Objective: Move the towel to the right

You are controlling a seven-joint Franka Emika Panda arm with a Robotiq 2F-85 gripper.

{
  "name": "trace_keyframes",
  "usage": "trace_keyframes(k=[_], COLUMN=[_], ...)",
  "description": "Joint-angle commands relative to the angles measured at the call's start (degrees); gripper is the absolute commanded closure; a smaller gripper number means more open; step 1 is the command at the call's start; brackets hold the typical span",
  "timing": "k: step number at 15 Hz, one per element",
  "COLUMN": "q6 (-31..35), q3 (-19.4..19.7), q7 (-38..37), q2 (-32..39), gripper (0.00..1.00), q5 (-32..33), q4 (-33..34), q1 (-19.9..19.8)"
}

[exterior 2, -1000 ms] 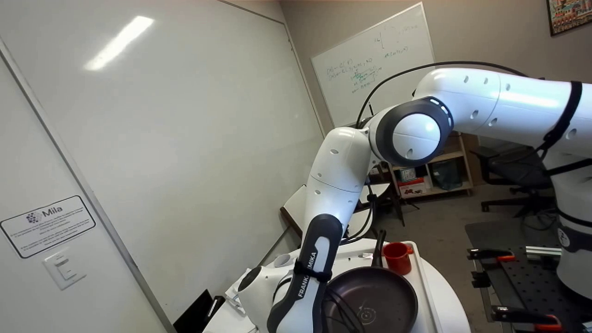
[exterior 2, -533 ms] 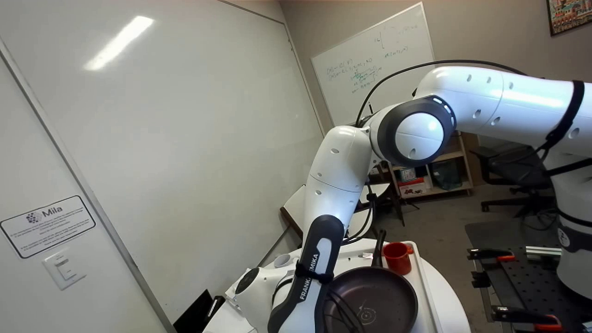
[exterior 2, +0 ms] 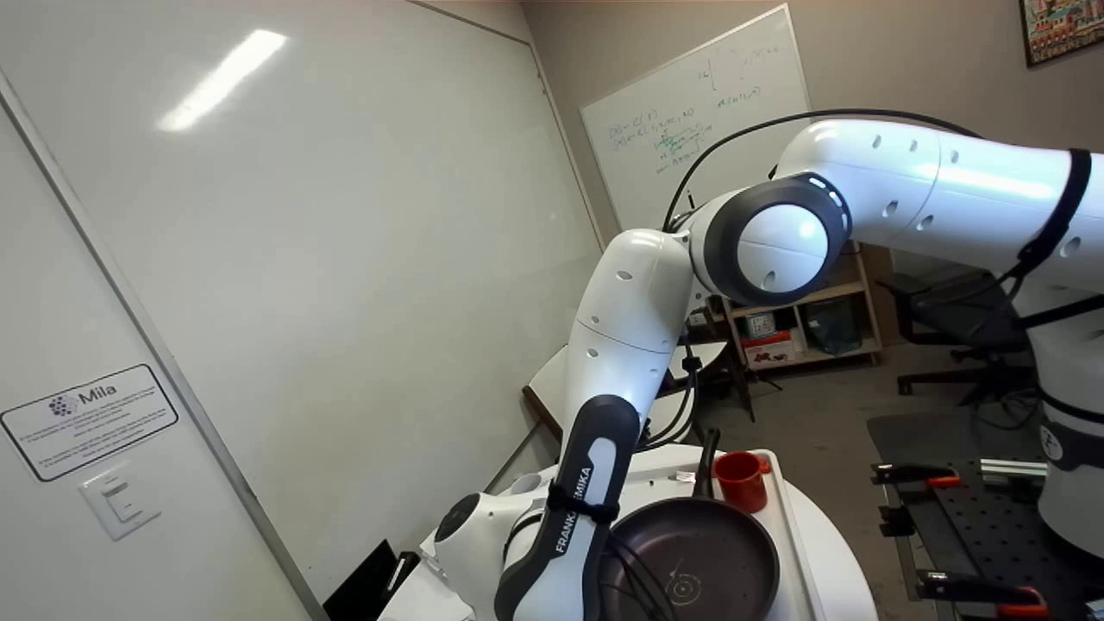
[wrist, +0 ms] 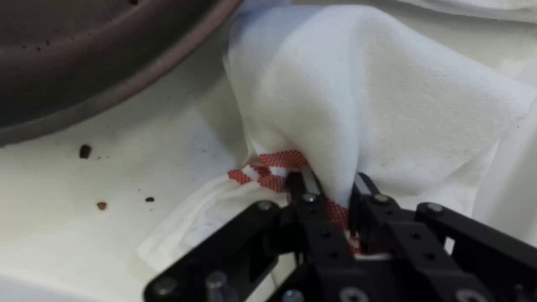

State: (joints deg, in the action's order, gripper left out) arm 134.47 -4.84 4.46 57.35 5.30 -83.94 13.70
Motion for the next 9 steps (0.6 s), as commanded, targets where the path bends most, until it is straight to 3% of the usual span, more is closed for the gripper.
trace_keyframes(k=[1, 4, 9], q6=[1.3, 3.0, 10.0], q3=[-0.1, -0.2, 0.5], q7=[-0.7, -1.0, -2.5], q2=[-1.0, -3.5, -13.8], gripper=[0.95, 0.96, 0.96], q5=[0.5, 0.7, 1.4], q4=[-1.9, -4.4, -15.6], q1=[-0.3, -0.1, 0.5])
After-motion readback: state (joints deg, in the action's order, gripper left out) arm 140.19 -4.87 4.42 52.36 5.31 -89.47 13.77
